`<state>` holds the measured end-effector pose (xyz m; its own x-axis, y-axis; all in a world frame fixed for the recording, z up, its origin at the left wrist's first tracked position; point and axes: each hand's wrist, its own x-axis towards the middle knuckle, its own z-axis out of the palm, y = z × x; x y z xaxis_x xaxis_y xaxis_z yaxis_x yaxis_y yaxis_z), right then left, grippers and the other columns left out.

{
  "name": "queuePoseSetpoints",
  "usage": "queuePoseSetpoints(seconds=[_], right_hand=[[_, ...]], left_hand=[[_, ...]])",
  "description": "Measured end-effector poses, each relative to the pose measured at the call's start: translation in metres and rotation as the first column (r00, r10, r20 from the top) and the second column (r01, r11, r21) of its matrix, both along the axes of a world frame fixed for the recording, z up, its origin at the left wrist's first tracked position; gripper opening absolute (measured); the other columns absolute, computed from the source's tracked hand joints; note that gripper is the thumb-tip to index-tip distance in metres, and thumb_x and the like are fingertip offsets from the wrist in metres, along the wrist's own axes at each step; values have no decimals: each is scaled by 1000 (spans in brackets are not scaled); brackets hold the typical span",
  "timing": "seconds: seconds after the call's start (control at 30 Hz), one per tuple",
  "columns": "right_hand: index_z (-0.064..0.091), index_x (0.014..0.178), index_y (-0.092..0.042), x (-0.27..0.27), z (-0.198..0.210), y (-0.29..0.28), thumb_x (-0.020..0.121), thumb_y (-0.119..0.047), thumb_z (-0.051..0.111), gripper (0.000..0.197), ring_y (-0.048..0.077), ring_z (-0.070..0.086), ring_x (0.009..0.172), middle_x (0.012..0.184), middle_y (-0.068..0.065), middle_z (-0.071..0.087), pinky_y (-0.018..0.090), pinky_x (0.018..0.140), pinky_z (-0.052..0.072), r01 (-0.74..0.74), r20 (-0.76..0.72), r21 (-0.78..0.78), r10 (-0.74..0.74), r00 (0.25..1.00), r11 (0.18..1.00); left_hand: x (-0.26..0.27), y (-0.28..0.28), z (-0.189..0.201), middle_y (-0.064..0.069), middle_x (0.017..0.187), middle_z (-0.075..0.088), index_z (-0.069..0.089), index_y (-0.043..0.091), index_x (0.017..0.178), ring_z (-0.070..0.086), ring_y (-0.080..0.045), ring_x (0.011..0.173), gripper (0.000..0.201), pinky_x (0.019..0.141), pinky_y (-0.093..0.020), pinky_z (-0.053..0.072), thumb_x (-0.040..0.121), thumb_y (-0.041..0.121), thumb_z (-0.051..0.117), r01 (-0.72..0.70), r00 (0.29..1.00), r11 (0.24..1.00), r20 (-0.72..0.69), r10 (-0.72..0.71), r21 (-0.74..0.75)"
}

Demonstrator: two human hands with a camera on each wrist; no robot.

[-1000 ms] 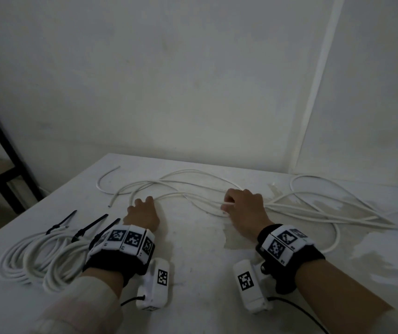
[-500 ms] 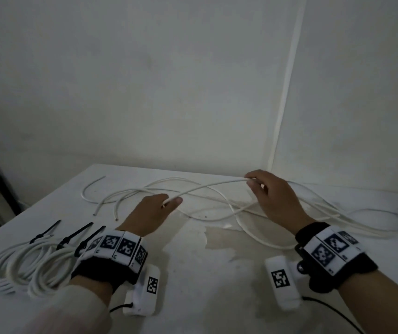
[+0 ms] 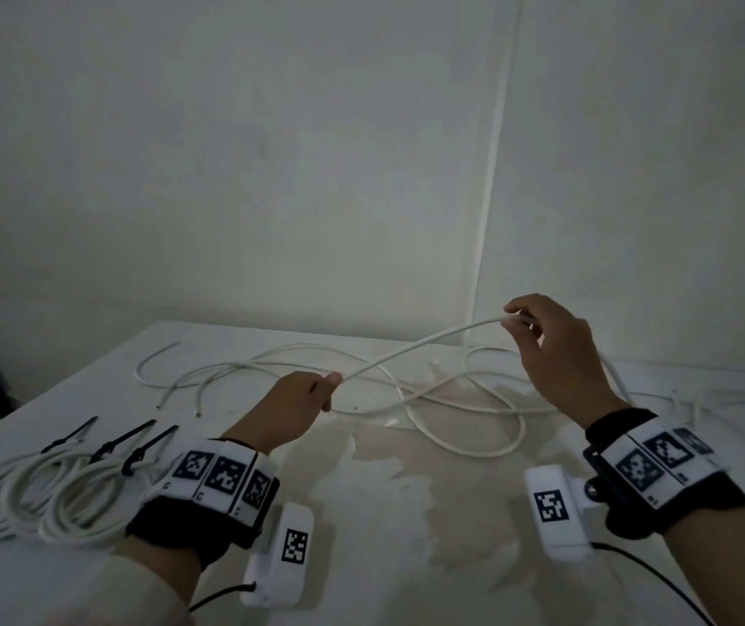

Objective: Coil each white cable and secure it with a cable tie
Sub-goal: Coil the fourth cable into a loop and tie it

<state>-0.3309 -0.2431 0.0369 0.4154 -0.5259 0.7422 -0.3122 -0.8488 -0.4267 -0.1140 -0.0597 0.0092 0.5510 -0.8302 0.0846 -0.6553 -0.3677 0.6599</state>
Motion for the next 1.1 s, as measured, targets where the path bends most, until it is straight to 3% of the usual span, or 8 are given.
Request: queuePoseSetpoints(seconds=[0.2,0.4,0.63,0.77,0.87,0.93,1.0,1.1], right_hand=[[62,93,-9,-18,5,-2,92,-14,54,10,31,57,75,85,10,63,52,77,45,114,-56,-106,-121,991,988],[61,99,-8,-31,5,-4,94,-13,47,16,34,54,77,88,13,63,37,74,31,224,-94,-102,-233,968,969],[61,110,-11,-38,11,-5,96,-15,40,25,37,52,87,97,19,57,35,72,25,388,-145,-105,-400,905,916],[66,90,-10,-35,-8,6,84,-10,64,7,33,54,62,73,15,57,35,59,30,308,-275,-301,-391,878,903],[65,67,-13,-30,-19,13,52,-1,85,28,25,49,45,57,7,51,27,51,24,194,-375,-465,-390,841,864],[64,63,-15,-24,-23,20,47,-2,86,30,24,50,46,57,5,52,26,49,26,96,-419,-519,-351,837,849],[65,65,-16,-18,-28,26,58,-1,75,21,23,52,51,62,3,55,26,51,28,-18,-429,-571,-281,858,821],[60,71,-18,-7,-32,30,66,1,37,31,17,40,66,67,1,55,27,58,17,-183,-421,-562,-88,903,806]], left_hand=[[-16,5,5,-1,60,36,49,7,78,32,-2,33,32,40,-15,27,100,26,36,40,959,995,-276,-65,-93],[-23,8,22,4,53,37,55,8,72,31,-5,40,33,41,-15,26,97,25,43,22,922,989,-380,-78,-149],[-34,13,35,2,57,36,42,11,67,30,-3,36,34,38,-15,27,99,25,40,56,894,982,-428,-130,-183],[-35,11,42,-1,67,40,46,11,76,33,-2,36,29,37,-14,30,100,21,35,-71,870,940,-482,-105,-333],[-37,8,43,-1,64,40,50,14,77,31,-3,39,29,40,-15,27,100,23,34,-143,913,882,-403,-56,-449],[-42,6,43,0,61,42,53,16,76,33,-7,46,31,46,-21,26,100,23,34,-174,956,852,-293,26,-493],[-46,4,44,2,60,44,56,15,80,37,-4,48,31,49,-20,28,99,22,33,-165,977,825,-204,62,-541],[-50,2,46,4,60,44,58,13,88,41,3,47,29,49,-13,30,100,22,33,-75,997,812,-57,50,-580]])
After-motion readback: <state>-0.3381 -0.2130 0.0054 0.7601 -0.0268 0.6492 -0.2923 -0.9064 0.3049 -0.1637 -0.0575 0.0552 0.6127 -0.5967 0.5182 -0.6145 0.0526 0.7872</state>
